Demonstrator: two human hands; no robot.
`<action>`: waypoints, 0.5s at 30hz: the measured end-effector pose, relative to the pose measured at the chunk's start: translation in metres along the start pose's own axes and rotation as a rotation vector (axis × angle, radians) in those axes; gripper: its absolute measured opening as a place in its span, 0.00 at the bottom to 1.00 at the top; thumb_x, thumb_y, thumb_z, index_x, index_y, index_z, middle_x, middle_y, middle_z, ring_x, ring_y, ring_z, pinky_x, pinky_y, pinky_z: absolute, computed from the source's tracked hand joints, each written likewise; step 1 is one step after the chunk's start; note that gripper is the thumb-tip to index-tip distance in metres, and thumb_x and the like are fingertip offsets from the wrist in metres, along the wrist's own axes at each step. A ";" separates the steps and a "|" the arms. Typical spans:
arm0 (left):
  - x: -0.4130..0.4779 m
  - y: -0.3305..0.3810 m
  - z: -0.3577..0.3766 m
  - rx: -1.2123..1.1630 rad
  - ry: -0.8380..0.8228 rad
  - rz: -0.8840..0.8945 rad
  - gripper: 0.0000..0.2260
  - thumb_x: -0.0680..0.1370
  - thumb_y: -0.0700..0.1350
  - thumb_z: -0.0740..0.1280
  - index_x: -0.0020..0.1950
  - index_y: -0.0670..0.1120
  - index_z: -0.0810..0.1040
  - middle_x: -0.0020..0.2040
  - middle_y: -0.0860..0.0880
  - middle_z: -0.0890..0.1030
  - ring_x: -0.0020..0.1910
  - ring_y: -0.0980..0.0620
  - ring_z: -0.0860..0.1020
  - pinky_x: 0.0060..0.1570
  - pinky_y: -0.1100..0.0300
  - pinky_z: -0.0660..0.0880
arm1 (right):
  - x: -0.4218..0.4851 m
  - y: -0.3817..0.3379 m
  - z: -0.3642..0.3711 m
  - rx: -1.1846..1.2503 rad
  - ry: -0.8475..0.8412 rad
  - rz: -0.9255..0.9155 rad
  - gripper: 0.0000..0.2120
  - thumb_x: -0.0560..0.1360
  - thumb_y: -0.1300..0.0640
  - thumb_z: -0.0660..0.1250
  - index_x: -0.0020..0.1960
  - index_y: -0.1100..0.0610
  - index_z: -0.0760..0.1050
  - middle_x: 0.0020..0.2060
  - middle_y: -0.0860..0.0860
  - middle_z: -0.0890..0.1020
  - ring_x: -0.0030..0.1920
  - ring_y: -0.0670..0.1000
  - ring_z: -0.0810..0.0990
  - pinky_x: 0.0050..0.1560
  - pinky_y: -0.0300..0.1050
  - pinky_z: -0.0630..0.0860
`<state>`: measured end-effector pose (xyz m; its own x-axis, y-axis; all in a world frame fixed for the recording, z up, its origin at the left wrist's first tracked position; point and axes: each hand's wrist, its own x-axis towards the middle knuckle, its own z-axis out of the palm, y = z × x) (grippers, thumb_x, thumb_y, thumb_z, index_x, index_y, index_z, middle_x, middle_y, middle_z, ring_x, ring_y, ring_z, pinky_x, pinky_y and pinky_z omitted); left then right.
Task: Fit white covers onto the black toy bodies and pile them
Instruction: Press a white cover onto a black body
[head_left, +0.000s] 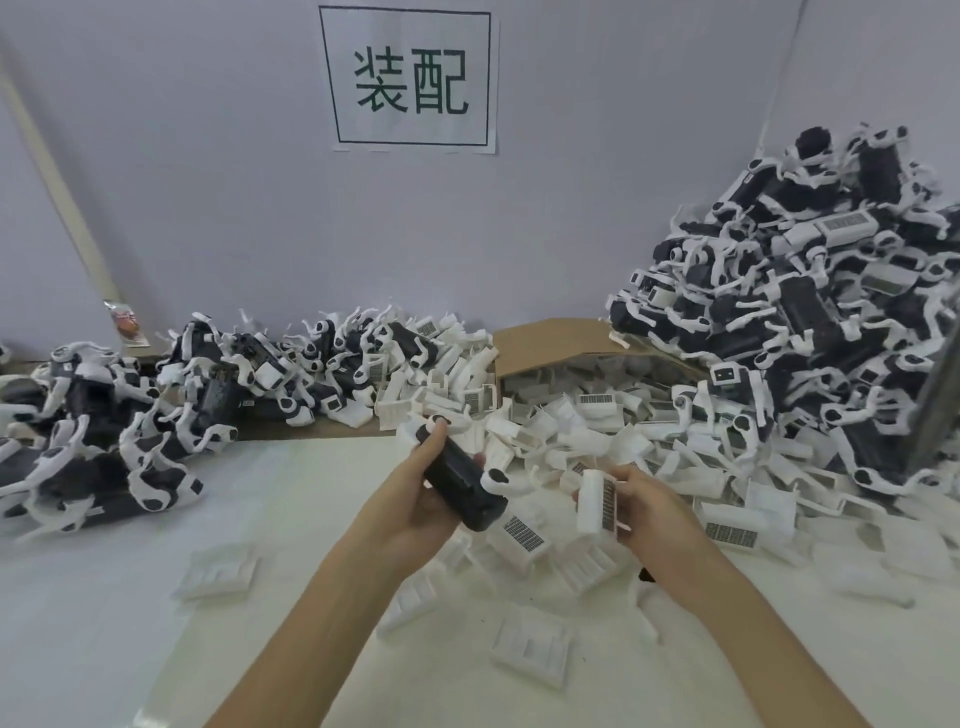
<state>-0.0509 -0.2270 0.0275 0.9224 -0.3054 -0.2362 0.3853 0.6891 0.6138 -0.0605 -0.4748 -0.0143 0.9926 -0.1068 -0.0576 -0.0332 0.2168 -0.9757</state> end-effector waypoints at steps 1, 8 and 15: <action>0.001 0.000 -0.003 0.015 0.004 0.015 0.25 0.66 0.50 0.76 0.60 0.42 0.77 0.41 0.42 0.85 0.43 0.47 0.86 0.42 0.48 0.81 | 0.000 0.000 -0.001 -0.061 0.024 -0.016 0.11 0.80 0.67 0.56 0.47 0.58 0.76 0.44 0.56 0.82 0.45 0.54 0.78 0.46 0.48 0.73; 0.006 -0.007 -0.010 0.315 0.020 0.189 0.26 0.68 0.66 0.68 0.59 0.52 0.77 0.52 0.49 0.87 0.56 0.50 0.83 0.62 0.43 0.77 | -0.006 -0.003 -0.002 -0.147 -0.035 -0.060 0.03 0.78 0.67 0.64 0.48 0.61 0.75 0.47 0.59 0.85 0.44 0.51 0.84 0.40 0.42 0.78; 0.003 -0.014 -0.010 0.194 0.004 0.134 0.23 0.69 0.51 0.75 0.60 0.43 0.78 0.50 0.41 0.86 0.45 0.45 0.86 0.39 0.54 0.83 | -0.013 -0.004 0.002 -0.186 -0.097 -0.119 0.17 0.78 0.73 0.62 0.60 0.56 0.75 0.41 0.54 0.86 0.40 0.52 0.85 0.40 0.43 0.82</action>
<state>-0.0532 -0.2313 0.0103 0.9652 -0.2171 -0.1456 0.2479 0.5837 0.7732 -0.0728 -0.4722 -0.0091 0.9971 -0.0257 0.0716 0.0722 0.0247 -0.9971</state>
